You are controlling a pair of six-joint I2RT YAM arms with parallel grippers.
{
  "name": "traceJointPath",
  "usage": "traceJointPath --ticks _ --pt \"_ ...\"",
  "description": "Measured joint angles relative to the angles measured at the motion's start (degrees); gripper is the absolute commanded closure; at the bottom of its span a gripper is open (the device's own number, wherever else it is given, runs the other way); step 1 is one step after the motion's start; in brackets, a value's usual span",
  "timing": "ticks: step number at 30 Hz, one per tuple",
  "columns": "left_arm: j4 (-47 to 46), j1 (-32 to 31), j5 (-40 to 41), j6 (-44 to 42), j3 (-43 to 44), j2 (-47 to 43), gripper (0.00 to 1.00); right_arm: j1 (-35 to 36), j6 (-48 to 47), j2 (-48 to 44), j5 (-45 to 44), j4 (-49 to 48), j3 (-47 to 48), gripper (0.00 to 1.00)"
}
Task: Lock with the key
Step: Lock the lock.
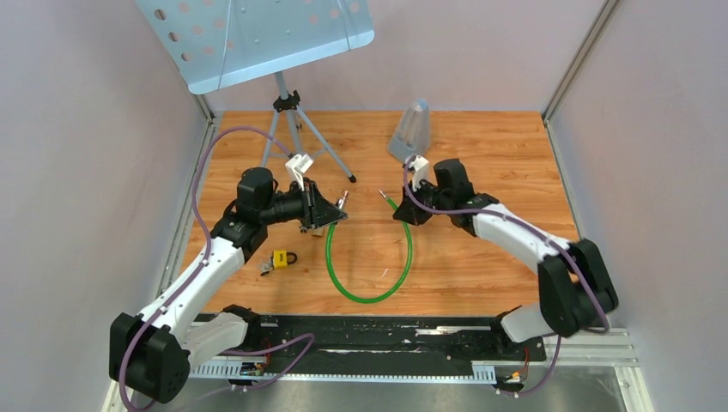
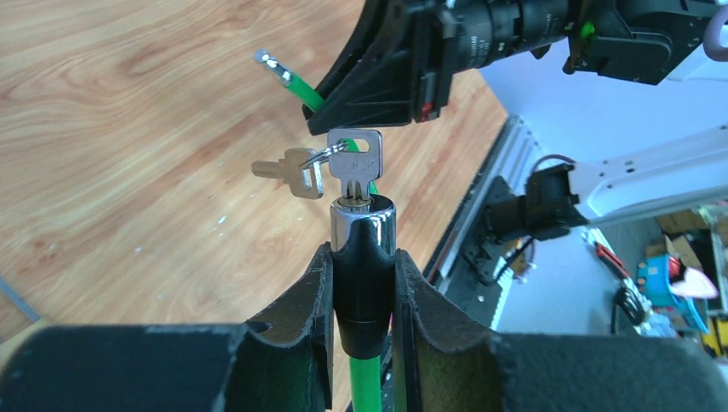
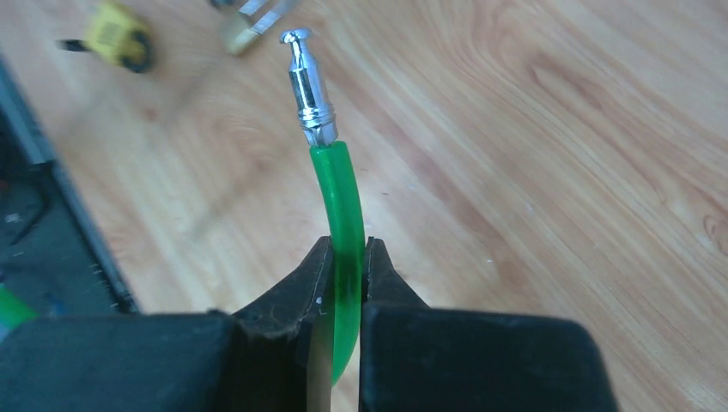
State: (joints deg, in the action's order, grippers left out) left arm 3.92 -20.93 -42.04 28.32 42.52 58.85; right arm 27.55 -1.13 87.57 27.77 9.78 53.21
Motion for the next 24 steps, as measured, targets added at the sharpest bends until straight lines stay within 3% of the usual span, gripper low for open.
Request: traceJointPath --ticks 12,17,24 --pt "-7.8 0.0 -13.0 4.0 7.0 3.3 1.00 3.5 5.2 -29.3 8.8 -8.3 -8.7 1.00" --pt "-8.5 0.0 -17.9 2.3 9.5 3.9 1.00 6.0 5.1 -34.1 8.5 -10.9 -10.5 1.00" --pt "-10.1 0.0 -24.7 -7.5 10.4 2.9 1.00 10.1 0.8 -34.9 6.0 -12.3 -11.8 1.00"
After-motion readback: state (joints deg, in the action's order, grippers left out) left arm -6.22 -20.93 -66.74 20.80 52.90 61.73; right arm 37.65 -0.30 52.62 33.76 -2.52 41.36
